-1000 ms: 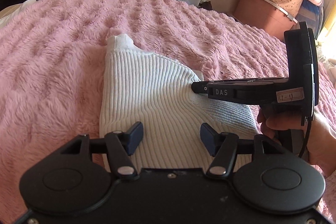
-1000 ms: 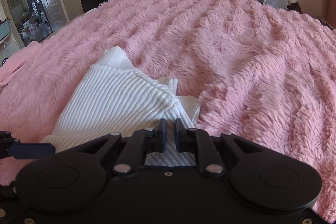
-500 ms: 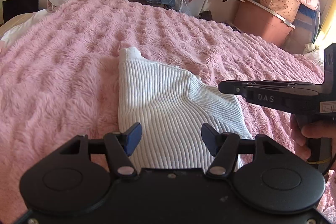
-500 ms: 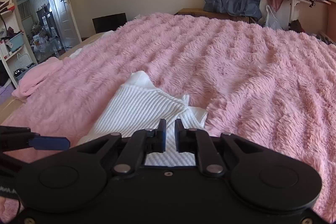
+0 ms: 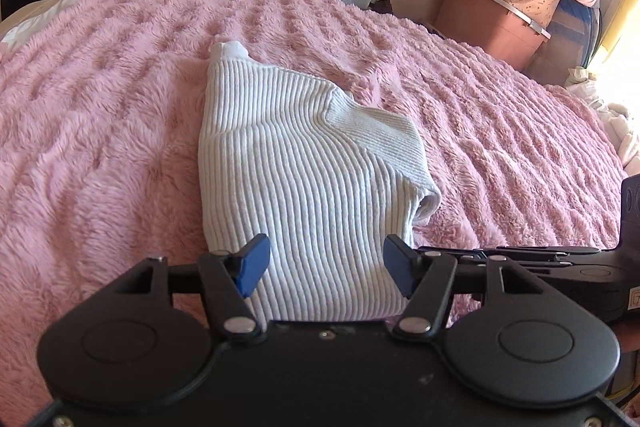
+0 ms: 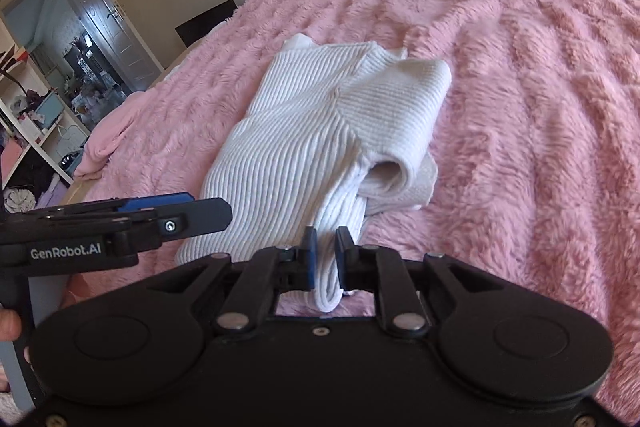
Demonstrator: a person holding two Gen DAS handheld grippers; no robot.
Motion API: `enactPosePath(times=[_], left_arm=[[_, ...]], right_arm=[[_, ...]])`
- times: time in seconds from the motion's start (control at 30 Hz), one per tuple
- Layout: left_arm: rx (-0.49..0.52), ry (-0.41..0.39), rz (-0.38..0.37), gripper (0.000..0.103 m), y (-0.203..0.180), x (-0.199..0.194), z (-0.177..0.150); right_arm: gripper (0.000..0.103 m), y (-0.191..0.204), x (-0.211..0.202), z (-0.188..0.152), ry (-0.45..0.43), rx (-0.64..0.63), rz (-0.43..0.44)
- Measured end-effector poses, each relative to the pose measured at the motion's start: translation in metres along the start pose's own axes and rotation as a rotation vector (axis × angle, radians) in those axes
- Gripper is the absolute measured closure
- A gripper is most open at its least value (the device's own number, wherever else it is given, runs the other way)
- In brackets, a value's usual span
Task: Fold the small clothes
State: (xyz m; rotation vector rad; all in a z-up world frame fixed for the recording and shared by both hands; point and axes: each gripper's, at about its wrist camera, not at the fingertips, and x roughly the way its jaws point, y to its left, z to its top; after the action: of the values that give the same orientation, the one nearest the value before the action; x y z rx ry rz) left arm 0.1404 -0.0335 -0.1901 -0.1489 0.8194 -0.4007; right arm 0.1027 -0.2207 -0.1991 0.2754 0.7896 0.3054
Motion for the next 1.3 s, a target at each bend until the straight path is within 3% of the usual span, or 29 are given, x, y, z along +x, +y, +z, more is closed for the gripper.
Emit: enactPosePath(times=[0.1,0.2,0.27,0.33,0.37,0.5,0.63,0.93,1.1,1.3], left_arm=[[0.011,0.027,0.012,0.037,-0.002,0.008,-0.005],[0.024,0.036,0.016,0.037,-0.004,0.013,-0.01],[0.035,0.042,0.017,0.037,-0.005,0.015,-0.013],[0.033,0.048,0.017,0.037,-0.006,0.019,-0.013],[0.032,0.05,0.017,0.037,-0.006,0.021,-0.013],[0.031,0.052,0.014,0.037,-0.005,0.023,-0.012],[0.032,0.052,0.013,0.037,-0.004,0.023,-0.012],[0.026,0.048,-0.013,0.037,-0.015,0.035,0.001],[0.079,0.067,0.013,0.037,-0.017,0.045,-0.011],[0.046,0.036,-0.022,0.037,-0.012,0.027,-0.009]], right_arm=[[0.09,0.0,0.002,0.0,0.003,0.012,0.025],[0.089,-0.004,0.004,-0.001,0.009,0.045,-0.013],[0.082,-0.006,0.003,-0.001,0.008,0.053,-0.015],[0.059,-0.005,0.003,-0.003,0.01,0.039,-0.03],[0.058,-0.004,0.003,-0.003,0.006,0.039,-0.033],[0.078,-0.004,0.006,-0.005,0.014,0.047,0.005],[0.09,0.001,0.006,-0.005,0.0,0.012,0.0],[0.093,-0.008,0.0,0.018,-0.041,0.028,0.002],[0.093,-0.022,0.017,0.0,0.005,0.08,0.001],[0.085,-0.017,0.006,0.001,-0.01,0.07,0.017]])
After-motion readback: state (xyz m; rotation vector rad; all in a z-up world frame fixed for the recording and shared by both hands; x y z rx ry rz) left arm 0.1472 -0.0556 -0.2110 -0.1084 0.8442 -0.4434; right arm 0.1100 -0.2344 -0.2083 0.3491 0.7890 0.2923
